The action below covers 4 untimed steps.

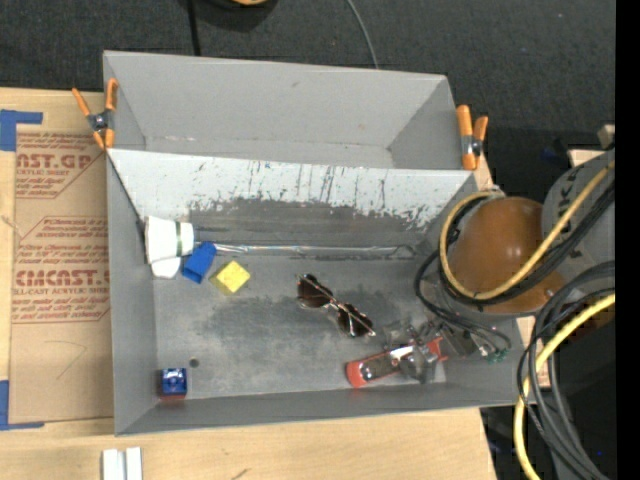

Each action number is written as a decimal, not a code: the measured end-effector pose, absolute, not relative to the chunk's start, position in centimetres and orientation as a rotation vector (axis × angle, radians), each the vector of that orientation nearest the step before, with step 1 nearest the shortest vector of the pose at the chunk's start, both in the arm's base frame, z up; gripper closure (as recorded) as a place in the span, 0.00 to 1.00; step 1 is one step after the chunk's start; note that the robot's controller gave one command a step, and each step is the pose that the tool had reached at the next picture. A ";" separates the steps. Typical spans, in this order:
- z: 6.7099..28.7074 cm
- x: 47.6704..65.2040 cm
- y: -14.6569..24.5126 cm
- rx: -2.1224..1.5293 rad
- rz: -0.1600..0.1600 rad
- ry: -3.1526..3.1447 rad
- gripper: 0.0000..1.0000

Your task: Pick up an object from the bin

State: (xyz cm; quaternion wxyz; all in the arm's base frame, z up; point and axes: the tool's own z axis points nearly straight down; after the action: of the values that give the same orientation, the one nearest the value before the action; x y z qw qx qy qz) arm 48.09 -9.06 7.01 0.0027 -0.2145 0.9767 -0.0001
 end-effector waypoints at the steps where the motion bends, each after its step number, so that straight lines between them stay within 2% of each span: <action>1: 7.2 48.1 -9.1 -0.672 0.000 3.064 1.00; 3: 8.2 48.0 -9.0 -0.673 0.003 3.067 1.00; 4: 9.6 47.8 -8.9 -0.673 0.006 3.072 1.00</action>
Offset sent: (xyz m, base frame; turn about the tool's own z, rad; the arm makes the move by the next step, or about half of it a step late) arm 0.0001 0.0001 0.0163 0.0000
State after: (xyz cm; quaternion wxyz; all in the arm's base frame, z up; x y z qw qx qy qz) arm 47.85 -8.95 9.64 -0.0015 -0.2141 0.9768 0.0018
